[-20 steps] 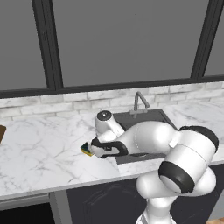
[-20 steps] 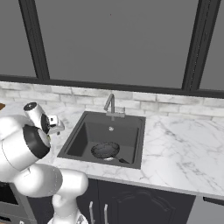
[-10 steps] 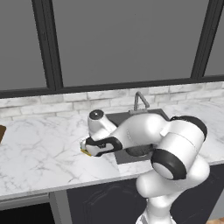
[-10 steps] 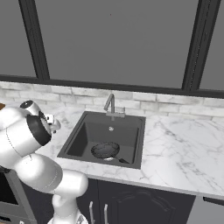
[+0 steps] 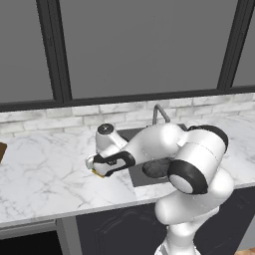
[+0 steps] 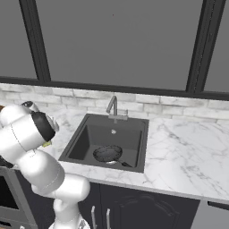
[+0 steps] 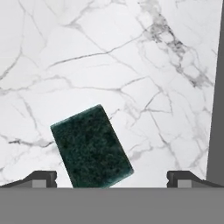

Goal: Pick the pan and sponge and place them into the sink. Then turn on the water.

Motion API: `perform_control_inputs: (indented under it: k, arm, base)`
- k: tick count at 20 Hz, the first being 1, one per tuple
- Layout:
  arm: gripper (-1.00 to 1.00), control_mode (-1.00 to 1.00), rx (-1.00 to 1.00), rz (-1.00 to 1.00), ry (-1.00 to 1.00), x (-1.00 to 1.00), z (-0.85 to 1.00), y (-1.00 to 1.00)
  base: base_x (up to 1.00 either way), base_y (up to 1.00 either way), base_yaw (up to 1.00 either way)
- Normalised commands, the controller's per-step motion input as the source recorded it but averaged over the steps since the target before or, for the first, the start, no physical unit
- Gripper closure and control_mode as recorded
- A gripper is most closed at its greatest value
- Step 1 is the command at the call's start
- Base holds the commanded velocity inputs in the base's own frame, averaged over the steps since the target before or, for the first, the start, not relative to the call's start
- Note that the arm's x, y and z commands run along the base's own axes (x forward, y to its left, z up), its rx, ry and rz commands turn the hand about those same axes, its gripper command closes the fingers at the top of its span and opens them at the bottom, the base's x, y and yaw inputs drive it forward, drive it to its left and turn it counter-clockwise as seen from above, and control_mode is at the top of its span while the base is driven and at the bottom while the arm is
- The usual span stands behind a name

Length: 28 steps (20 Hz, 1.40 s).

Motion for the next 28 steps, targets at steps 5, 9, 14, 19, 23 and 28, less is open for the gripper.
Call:
perform_control_inputs:
  k: [5, 9, 14, 19, 23, 28]
  arm:
    - [-1.0, -1.0, 0.06, 0.05, 0.0, 0.13, -0.12, 0.01]
    - [-1.0, -1.0, 0.05, 0.08, 0.0, 0.17, -0.1, 0.08]
    - [-1.0, -1.0, 0.03, 0.07, -0.01, 0.15, -0.1, 0.19]
    - [-1.0, -1.0, 0.02, 0.07, 0.0, 0.15, -0.11, 0.14]
    - [-1.0, -1.0, 0.0, 0.05, 0.0, 0.01, -0.12, -0.01]
    - [-1.0, -1.0, 0.0, 0.04, 0.02, 0.0, -0.15, 0.02]
  base:
    - [0.0, 0.0, 0.0]
    - [0.0, 0.0, 0.0]
    - [0.0, 0.0, 0.0]
    - [0.0, 0.0, 0.0]
    - [0.0, 0.0, 0.0]
    - [0.0, 0.0, 0.0]
